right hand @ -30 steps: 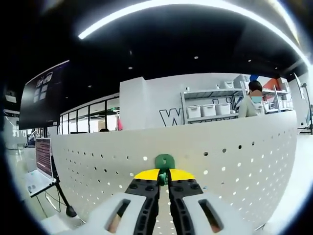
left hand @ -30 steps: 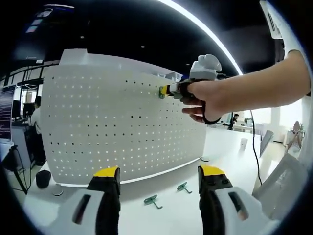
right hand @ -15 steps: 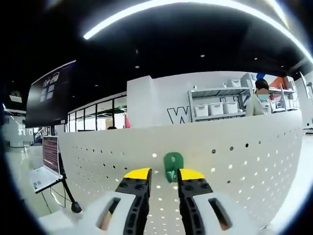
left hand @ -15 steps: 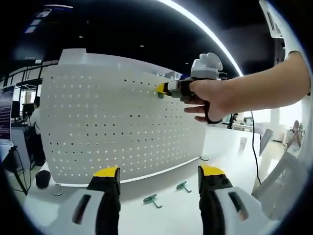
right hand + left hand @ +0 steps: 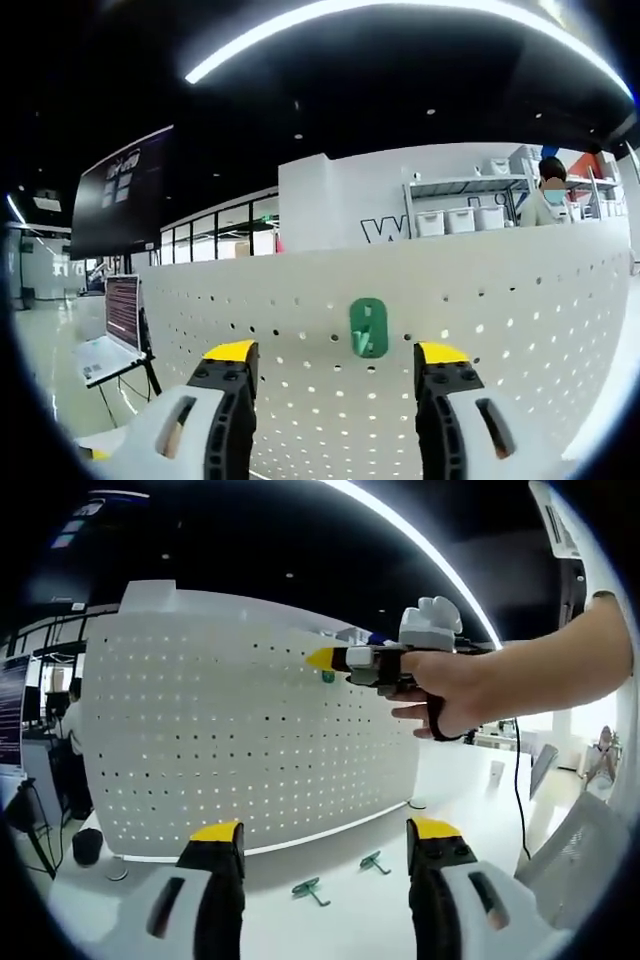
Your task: Insert the hook assembly into the mounting plate slot until the hook locks in place.
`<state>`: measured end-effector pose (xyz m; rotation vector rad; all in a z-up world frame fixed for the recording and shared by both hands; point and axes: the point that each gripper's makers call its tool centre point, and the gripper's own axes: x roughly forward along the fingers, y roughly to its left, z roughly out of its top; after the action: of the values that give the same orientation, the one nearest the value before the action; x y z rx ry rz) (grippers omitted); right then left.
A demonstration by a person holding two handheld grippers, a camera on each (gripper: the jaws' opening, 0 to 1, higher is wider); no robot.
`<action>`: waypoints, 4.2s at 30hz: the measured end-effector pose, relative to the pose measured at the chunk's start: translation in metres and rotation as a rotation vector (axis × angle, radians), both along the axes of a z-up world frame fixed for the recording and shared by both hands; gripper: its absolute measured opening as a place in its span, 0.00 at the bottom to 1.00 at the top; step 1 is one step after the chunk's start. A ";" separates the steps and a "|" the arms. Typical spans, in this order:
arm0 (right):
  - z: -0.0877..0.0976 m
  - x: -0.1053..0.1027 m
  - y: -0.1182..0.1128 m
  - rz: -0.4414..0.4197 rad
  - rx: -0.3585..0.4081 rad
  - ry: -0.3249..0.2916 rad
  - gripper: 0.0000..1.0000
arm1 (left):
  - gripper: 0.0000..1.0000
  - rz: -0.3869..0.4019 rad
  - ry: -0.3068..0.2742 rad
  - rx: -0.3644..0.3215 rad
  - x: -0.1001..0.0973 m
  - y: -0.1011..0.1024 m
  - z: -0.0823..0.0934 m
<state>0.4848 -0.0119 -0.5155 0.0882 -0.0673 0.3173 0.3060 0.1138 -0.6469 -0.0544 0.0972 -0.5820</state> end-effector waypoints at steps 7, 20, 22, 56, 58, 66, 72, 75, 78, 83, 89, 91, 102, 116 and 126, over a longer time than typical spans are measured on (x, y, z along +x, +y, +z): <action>0.004 -0.001 0.001 0.024 0.007 -0.007 0.61 | 0.68 0.001 0.002 -0.001 0.000 0.000 0.000; 0.000 -0.013 -0.001 0.160 0.099 -0.002 0.60 | 0.68 -0.005 0.010 0.009 -0.001 -0.002 -0.003; -0.001 -0.012 -0.002 0.167 0.109 0.010 0.59 | 0.68 -0.005 0.010 0.009 0.000 -0.002 -0.003; -0.012 -0.054 -0.015 0.289 -0.063 -0.063 0.58 | 0.68 -0.011 0.011 0.003 -0.001 -0.003 -0.004; -0.014 -0.058 -0.018 0.295 -0.058 -0.057 0.56 | 0.68 -0.011 0.010 0.001 -0.001 -0.003 -0.003; -0.025 -0.075 -0.024 0.326 -0.049 -0.052 0.57 | 0.69 -0.009 0.016 0.009 0.000 -0.002 -0.005; -0.039 -0.087 -0.034 0.335 -0.062 -0.035 0.60 | 0.69 -0.015 0.020 0.016 -0.001 -0.004 -0.007; -0.045 -0.094 -0.040 0.335 -0.064 -0.030 0.60 | 0.70 -0.020 0.022 0.009 -0.001 -0.006 -0.007; -0.048 -0.100 -0.046 0.334 -0.051 -0.026 0.60 | 0.70 -0.021 0.019 0.002 -0.002 -0.006 -0.005; -0.059 -0.109 -0.053 0.336 -0.067 -0.020 0.60 | 0.70 -0.025 0.022 0.004 -0.002 -0.008 -0.006; -0.067 -0.121 -0.064 0.328 -0.065 -0.015 0.61 | 0.71 -0.023 0.026 -0.014 -0.002 -0.008 -0.005; -0.070 -0.125 -0.068 0.328 -0.066 -0.013 0.61 | 0.71 -0.022 0.027 -0.010 -0.002 -0.008 -0.006; -0.087 -0.145 -0.093 0.288 -0.054 0.012 0.62 | 0.73 -0.024 0.030 -0.019 -0.002 -0.009 -0.006; -0.103 -0.170 -0.108 0.270 -0.059 0.034 0.63 | 0.77 -0.015 0.020 -0.057 -0.002 -0.007 0.000; -0.109 -0.185 -0.116 0.256 -0.055 0.046 0.64 | 0.78 -0.016 0.008 -0.070 -0.003 -0.007 0.004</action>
<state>0.3002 -0.1280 -0.6244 0.0498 -0.0011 0.5725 0.3031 0.1072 -0.6427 -0.1237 0.0850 -0.6015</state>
